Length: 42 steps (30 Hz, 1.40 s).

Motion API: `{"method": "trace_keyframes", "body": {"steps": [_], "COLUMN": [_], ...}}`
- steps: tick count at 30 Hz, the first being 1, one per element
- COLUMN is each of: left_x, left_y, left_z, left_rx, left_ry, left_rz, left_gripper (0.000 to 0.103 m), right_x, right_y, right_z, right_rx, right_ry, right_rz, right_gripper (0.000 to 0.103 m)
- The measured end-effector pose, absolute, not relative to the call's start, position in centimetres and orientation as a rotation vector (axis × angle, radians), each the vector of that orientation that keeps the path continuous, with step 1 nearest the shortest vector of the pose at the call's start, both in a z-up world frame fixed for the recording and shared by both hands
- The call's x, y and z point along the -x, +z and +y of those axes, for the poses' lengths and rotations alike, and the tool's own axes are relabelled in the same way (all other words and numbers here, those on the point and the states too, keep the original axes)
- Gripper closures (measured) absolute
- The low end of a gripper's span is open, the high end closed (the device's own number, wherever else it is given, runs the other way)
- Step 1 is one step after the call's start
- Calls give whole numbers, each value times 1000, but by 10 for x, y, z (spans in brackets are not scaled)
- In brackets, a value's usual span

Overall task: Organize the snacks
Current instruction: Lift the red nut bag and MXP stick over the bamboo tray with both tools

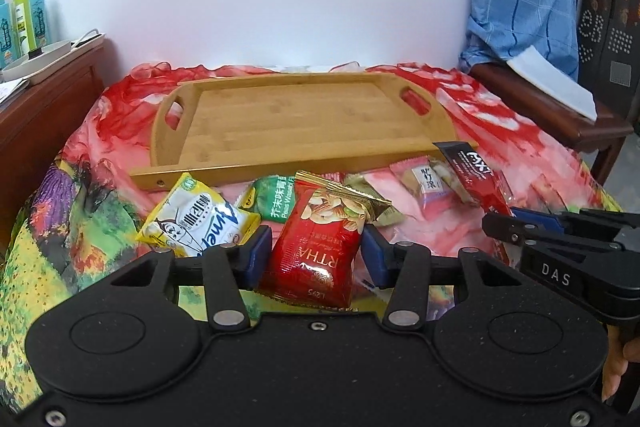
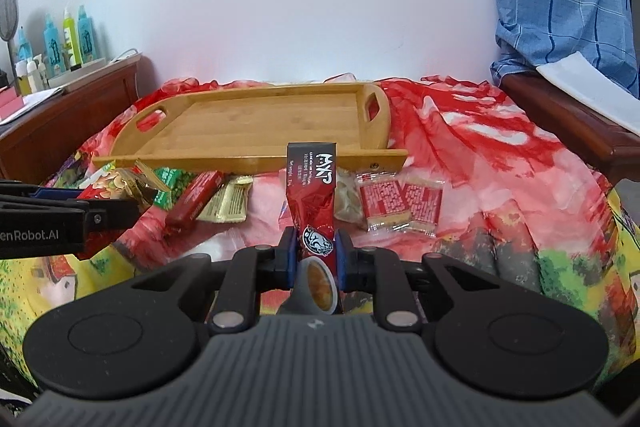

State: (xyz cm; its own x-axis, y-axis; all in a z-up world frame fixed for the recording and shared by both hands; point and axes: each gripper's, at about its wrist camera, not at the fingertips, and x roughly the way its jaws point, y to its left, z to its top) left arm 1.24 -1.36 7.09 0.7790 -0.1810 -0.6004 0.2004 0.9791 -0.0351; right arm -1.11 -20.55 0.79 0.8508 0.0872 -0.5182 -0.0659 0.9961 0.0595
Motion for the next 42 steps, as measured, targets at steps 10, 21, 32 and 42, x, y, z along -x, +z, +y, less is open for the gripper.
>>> {"method": "trace_keyframes", "body": {"steps": [10, 21, 32, 42], "left_x": [-28, -54, -72, -101], "left_y": [87, 104, 116, 140], "left_z": [-5, 3, 6, 6], "left_rx": [1, 32, 50, 44], "left_ry": [-172, -155, -149, -135], "left_rz": [638, 637, 646, 625], "left_gripper": [57, 57, 57, 57], "right_x": [4, -14, -30, -59], "right_y": [18, 33, 49, 75], "right_z": [-211, -216, -214, -216], "right_rx": [-61, -94, -98, -100], "right_ry": [64, 62, 67, 101], "right_rz": [547, 540, 531, 511], "right_gripper": [80, 81, 81, 80]}}
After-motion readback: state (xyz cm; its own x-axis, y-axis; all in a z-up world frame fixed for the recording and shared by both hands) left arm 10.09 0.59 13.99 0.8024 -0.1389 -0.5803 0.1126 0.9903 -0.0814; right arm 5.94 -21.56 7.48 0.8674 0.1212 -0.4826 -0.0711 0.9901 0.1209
